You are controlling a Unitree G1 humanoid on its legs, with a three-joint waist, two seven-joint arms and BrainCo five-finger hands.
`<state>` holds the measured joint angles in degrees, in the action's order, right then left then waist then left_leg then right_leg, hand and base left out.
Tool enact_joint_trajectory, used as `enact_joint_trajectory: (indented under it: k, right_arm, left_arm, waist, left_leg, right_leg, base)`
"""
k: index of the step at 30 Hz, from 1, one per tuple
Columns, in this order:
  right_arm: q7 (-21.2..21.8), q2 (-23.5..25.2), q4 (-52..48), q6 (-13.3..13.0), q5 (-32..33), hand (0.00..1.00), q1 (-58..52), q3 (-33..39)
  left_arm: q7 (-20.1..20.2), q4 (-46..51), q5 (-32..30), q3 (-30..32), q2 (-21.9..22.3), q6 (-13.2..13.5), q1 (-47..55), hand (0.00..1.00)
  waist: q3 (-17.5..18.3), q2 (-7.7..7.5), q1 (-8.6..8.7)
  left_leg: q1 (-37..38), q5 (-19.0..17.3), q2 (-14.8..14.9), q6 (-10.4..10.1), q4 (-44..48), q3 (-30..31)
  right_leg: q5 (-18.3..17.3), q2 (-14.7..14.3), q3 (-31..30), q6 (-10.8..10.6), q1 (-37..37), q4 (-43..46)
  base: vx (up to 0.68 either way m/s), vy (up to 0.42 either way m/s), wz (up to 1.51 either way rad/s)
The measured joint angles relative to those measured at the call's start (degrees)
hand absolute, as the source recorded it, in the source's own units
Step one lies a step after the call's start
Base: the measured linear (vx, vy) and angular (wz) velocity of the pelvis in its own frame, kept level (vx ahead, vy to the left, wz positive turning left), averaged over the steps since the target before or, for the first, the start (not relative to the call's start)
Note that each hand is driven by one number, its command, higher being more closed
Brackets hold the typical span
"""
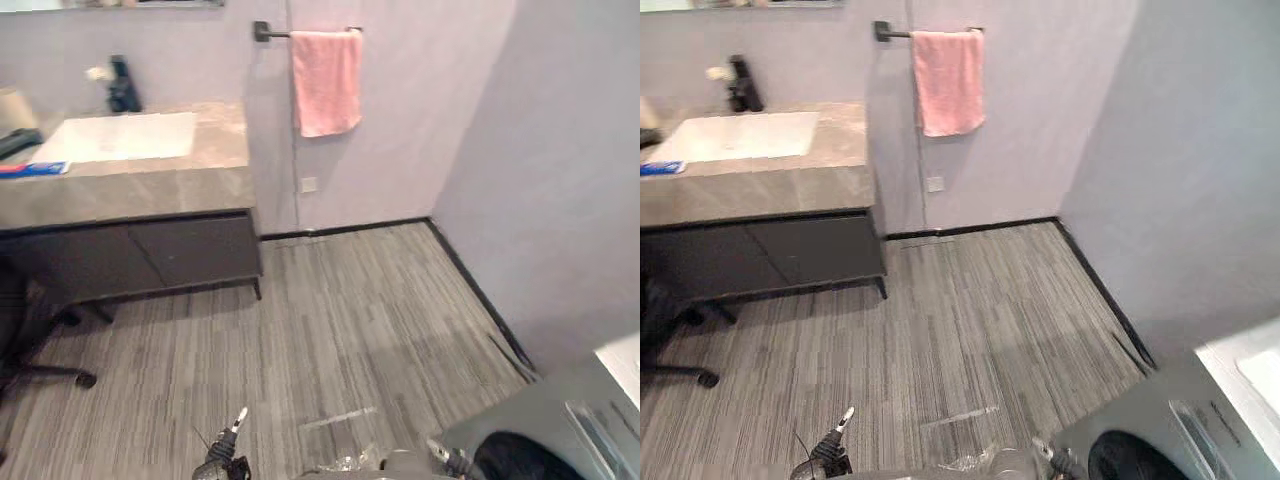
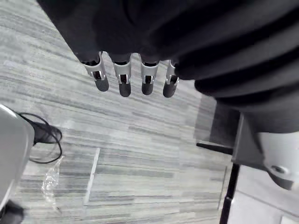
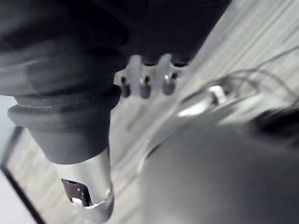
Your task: Pick up the laundry basket with both hands and put the clothes into the washing machine.
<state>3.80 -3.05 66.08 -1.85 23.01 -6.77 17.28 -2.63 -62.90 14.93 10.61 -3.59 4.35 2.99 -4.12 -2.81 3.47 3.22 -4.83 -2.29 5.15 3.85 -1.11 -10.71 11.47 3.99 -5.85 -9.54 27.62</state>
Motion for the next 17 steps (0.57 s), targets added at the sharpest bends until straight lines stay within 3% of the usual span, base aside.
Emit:
enact_joint_trajectory:
  k: [1,2,3,4,7,8,11,17]
  right_arm:
    - [-0.05,0.58,0.6,0.06,0.11,0.0,-0.21,0.28]
    - [-0.09,2.02,0.66,0.14,1.23,0.0,-0.55,1.15]
    - [-0.05,2.55,0.58,0.11,1.75,0.0,-0.48,1.83]
    - [-0.06,2.56,0.54,0.01,1.78,0.0,-0.35,2.51]
    - [0.0,2.54,0.0,-0.19,2.26,0.0,0.36,3.1]
    - [-0.01,2.18,0.04,-0.14,2.26,0.0,0.28,3.07]
    - [0.06,1.54,0.06,-0.14,2.17,0.0,0.74,3.01]
    - [0.06,1.53,0.99,-0.08,2.13,0.0,0.83,3.02]
  left_arm:
    - [0.0,0.0,-0.48,0.11,0.07,-0.01,0.02,0.0]
    - [0.02,0.37,-1.84,0.35,-0.5,0.03,-0.13,0.0]
    - [0.07,0.36,-3.2,0.38,-0.59,0.01,-0.29,0.0]
    - [0.1,0.35,-3.78,0.37,-0.46,0.04,-0.27,0.0]
    - [0.15,-0.23,-6.79,1.3,0.27,-0.11,-0.13,0.0]
    - [0.15,-0.23,-7.19,1.88,0.71,-0.1,0.09,0.0]
    - [0.12,-0.83,-7.1,4.09,1.11,-0.28,1.1,0.0]
    - [0.21,-2.48,-6.64,5.16,0.31,-0.45,2.3,0.0]
  waist:
    - [0.01,-0.43,-0.06]
    - [-0.14,-2.14,0.11]
    - [-0.05,-2.73,0.23]
    - [-0.08,-2.43,0.23]
    - [-0.15,-1.17,0.33]
    - [0.45,0.03,0.15]
    - [1.62,0.59,-1.15]
    - [2.16,0.39,-1.16]
  left_leg:
    - [-0.32,-0.24,0.04,-0.81,0.11,1.4]
    - [-0.78,-0.54,0.02,-2.21,0.23,2.72]
    - [-1.11,-0.58,1.31,-3.28,0.19,2.96]
    - [-1.22,-0.47,2.25,-3.84,-0.05,3.18]
    - [0.07,2.44,5.53,-7.99,-3.95,3.43]
    - [0.84,3.87,7.0,-9.57,-5.43,2.64]
    - [1.78,4.24,8.61,-10.08,-7.09,1.99]
    - [1.52,5.27,8.77,-10.1,-8.32,2.23]
  right_leg:
    - [2.0,-0.48,-1.2,0.27,0.43,-3.78]
    - [9.33,-0.52,-2.62,-0.1,1.85,-8.93]
    - [7.98,-0.75,-2.14,-1.86,3.5,-10.6]
    - [7.95,-1.43,-1.43,-1.8,3.91,-11.27]
    - [7.51,-3.62,3.51,-1.07,6.68,-15.37]
    - [7.78,-4.72,4.37,-0.67,7.99,-16.78]
    - [8.68,-6.69,4.73,-0.26,9.42,-20.57]
    - [10.27,-7.38,5.42,-0.31,10.43,-23.84]
  base:
    - [0.12,-0.382,1.43]
    - [0.1,-0.391,1.1]
    - [0.11,-0.455,1.0]
    - [0.07,-0.347,0.73]
    - [0.06,-0.237,0.49]
    - [0.08,-0.194,0.37]
    - [0.03,-0.111,-0.07]
    - [0.05,-0.017,0.03]
